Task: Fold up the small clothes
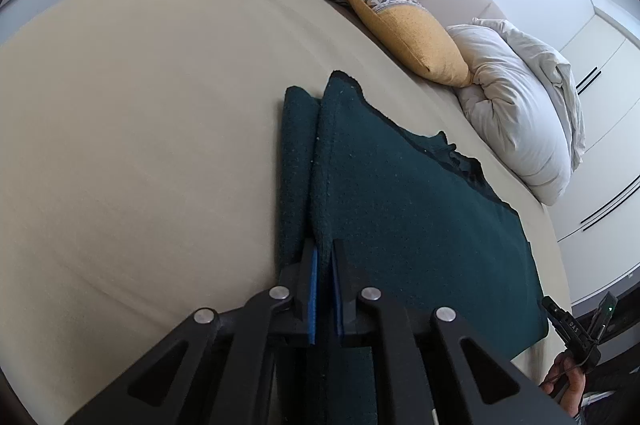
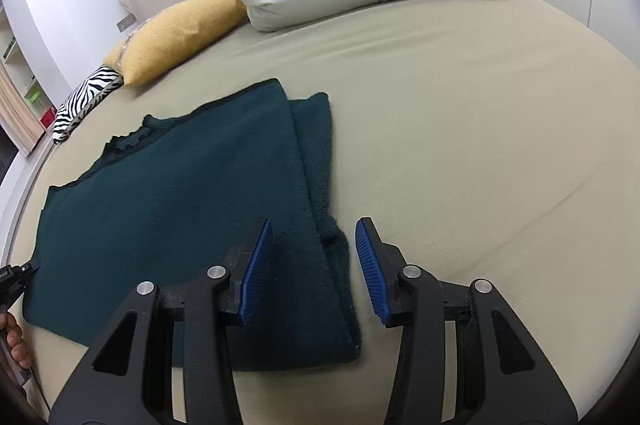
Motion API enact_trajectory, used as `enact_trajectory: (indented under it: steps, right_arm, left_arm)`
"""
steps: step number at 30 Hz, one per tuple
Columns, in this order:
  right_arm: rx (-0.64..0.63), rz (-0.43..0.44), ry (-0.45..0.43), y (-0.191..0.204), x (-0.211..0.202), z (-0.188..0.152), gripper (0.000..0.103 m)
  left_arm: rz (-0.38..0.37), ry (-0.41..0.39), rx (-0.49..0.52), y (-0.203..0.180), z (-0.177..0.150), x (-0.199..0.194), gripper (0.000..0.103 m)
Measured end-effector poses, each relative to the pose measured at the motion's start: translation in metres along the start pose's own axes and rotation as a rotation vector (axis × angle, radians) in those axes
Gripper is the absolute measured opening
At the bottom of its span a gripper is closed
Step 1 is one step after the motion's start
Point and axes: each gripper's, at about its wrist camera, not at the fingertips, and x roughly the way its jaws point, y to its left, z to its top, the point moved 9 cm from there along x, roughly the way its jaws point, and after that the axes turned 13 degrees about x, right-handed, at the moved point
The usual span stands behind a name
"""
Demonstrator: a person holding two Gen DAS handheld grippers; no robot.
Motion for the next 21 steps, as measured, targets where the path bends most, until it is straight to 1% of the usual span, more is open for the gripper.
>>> enact_trajectory:
  steps: [3,4,5,6,7,8,11,16,21]
  right_arm:
    - [-0.044,-0.013,0.038,0.002,0.004,-0.008,0.04]
    - [-0.046,-0.016,0.049,0.0,0.005,-0.011,0.033]
    - [-0.037,-0.013,0.06,-0.003,0.007,-0.012,0.031]
    - [-0.02,-0.001,0.062,-0.006,0.007,-0.013,0.027]
    - [-0.017,0.002,0.059,-0.008,0.006,-0.013,0.018]
    - [-0.022,-0.003,0.051,-0.009,0.004,-0.012,0.013]
    - [-0.033,-0.015,0.032,-0.01,-0.001,-0.009,0.007]
    - [-0.063,-0.046,0.013,-0.009,-0.007,-0.01,0.005]
    - [-0.03,-0.046,0.006,-0.022,-0.014,-0.018,0.004]
  left_arm:
    - [0.007,0.003,0.003,0.0,-0.001,-0.001,0.008]
    - [0.009,0.003,0.003,0.0,-0.002,-0.002,0.008]
    - [0.009,0.005,0.003,-0.001,-0.002,-0.002,0.008]
    - [0.009,0.008,0.003,0.0,-0.002,-0.002,0.008]
    - [0.009,0.01,0.003,0.001,-0.001,-0.001,0.008]
    - [0.01,0.012,0.004,0.001,-0.001,-0.001,0.008]
    - [0.014,0.019,0.007,0.0,0.001,0.0,0.008]
    - [0.017,0.022,0.008,0.0,0.001,0.0,0.008]
    - [0.017,0.024,0.022,-0.002,0.0,0.002,0.009]
